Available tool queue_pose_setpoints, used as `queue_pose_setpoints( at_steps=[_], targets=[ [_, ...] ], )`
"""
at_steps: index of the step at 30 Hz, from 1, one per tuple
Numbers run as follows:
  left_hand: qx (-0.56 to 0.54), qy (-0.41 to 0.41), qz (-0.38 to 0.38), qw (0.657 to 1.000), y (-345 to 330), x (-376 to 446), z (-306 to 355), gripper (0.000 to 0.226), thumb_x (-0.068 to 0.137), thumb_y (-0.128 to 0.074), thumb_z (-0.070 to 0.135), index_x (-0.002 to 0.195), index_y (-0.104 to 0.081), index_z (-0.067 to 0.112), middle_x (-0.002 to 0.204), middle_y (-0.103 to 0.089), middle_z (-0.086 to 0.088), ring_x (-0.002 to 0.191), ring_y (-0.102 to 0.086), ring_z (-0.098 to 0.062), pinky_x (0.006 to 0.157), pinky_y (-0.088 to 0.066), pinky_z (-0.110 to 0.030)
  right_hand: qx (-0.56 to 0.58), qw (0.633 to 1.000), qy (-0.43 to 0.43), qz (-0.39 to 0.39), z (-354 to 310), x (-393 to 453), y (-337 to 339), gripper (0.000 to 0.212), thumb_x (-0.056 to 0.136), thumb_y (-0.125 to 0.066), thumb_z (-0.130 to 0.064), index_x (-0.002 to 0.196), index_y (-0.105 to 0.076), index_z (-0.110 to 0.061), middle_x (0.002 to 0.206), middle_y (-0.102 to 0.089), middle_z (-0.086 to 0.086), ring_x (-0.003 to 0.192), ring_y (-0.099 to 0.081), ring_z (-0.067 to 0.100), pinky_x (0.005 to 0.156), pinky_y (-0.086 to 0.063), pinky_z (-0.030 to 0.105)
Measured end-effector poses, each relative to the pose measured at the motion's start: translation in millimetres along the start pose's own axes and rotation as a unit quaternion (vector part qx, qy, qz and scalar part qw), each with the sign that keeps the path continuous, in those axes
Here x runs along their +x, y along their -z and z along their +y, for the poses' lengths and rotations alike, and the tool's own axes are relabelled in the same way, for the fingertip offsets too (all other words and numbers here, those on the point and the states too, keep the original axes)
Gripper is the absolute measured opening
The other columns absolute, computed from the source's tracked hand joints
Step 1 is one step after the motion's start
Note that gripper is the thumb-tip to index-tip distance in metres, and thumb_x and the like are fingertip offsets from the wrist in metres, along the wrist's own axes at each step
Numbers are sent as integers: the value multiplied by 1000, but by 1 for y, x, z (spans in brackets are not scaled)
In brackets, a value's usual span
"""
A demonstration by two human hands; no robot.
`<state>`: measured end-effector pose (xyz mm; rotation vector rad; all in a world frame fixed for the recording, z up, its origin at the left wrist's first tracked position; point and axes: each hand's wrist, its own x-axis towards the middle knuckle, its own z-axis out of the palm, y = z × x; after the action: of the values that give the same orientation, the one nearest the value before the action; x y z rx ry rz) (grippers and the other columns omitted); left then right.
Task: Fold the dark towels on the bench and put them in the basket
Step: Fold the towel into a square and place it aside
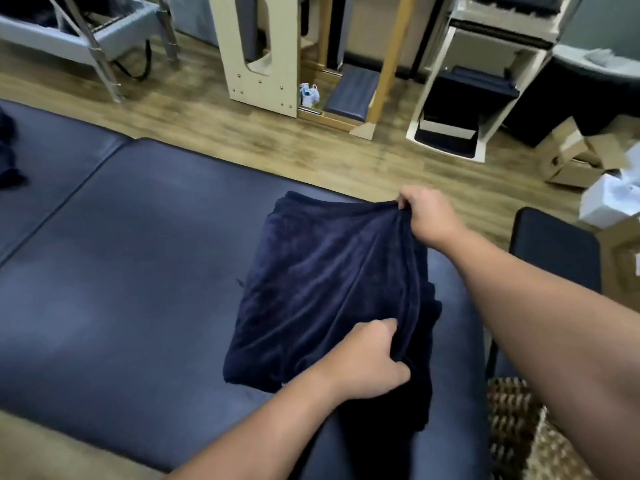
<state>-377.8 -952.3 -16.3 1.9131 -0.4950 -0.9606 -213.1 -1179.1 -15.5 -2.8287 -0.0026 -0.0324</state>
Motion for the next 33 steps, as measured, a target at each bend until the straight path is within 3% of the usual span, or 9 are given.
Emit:
queue_pose_setpoints(
  at_steps=[4, 7, 10, 13, 17, 21, 25, 29, 33],
  targets=[
    [30, 3, -58, 998, -16, 3, 5, 53, 91, -69, 30, 142, -56, 20, 106, -67, 13, 89, -62, 0, 86, -50, -13, -15, 993, -91, -69, 40, -30, -2, 28, 75, -56, 8, 89, -63, -16, 97, -63, 10, 93, -60, 36, 78, -51, 39],
    [182, -92, 64, 977, 3, -12, -26, 34, 89, -54, 24, 120, -69, 19, 104, -63, 8, 95, -62, -11, 90, -53, -34, -21, 986, -159, -53, 41, -57, -16, 32, 80, -64, -11, 111, -67, -17, 117, -63, 13, 108, -60, 37, 93, -51, 43],
    [404, -124, 184, 887, 35, -43, -76, 57, 72, -45, 25, 127, -61, 18, 126, -56, 0, 114, -56, -27, 89, -51, -45, -3, 995, -80, -52, 2, -103, -41, 42, 85, -55, -43, 121, -65, -24, 129, -61, 5, 117, -57, 33, 97, -50, 48],
    [505, -46, 125, 853, 66, -75, -127, 94, 68, -59, 46, 153, -39, 10, 160, -32, -16, 144, -35, -35, 110, -39, -49, -29, 992, 6, -126, -49, -165, -72, 65, 89, -46, -64, 148, -40, -37, 160, -28, 1, 147, -25, 32, 114, -31, 60],
    [545, -57, 109, 829, 89, -86, -163, 91, 83, -52, 53, 154, -34, -1, 164, -26, -19, 148, -34, -36, 115, -35, -43, -48, 987, -128, -83, -61, -210, -93, 68, 97, -46, -59, 155, -12, -48, 167, -3, -3, 154, -4, 29, 115, -22, 64],
    [473, -117, 173, 856, 84, -87, -152, 65, 85, -64, 46, 132, -56, 2, 132, -49, -16, 116, -50, -36, 101, -48, -44, -33, 960, -277, 18, -80, -236, -90, 74, 91, -64, -50, 151, -33, -21, 150, -40, 12, 133, -42, 35, 96, -47, 54],
    [393, -130, 188, 891, 91, -94, -156, 33, 85, -63, 42, 103, -54, 16, 101, -44, 2, 87, -48, -20, 75, -50, -33, 2, 896, -441, 44, -95, -255, -84, 57, 88, -67, -52, 130, -55, -15, 124, -59, 12, 113, -54, 35, 88, -46, 50],
    [407, -104, 142, 896, 98, -96, -160, 19, 82, -55, 27, 95, -41, 23, 89, -43, 6, 74, -52, -21, 62, -52, -40, -23, 929, -359, 86, -100, -271, -91, 20, 89, -71, -35, 91, -63, -17, 92, -61, 7, 88, -58, 35, 72, -46, 46],
    [428, -32, 116, 896, 100, -96, -159, 35, 74, -60, 10, 92, -33, 21, 89, -42, 0, 68, -53, -33, 56, -49, -43, 64, 909, -351, 218, -84, -284, -83, 17, 94, -66, -19, 86, -53, -10, 88, -52, 12, 72, -56, 40, 63, -48, 47]
  ],
)
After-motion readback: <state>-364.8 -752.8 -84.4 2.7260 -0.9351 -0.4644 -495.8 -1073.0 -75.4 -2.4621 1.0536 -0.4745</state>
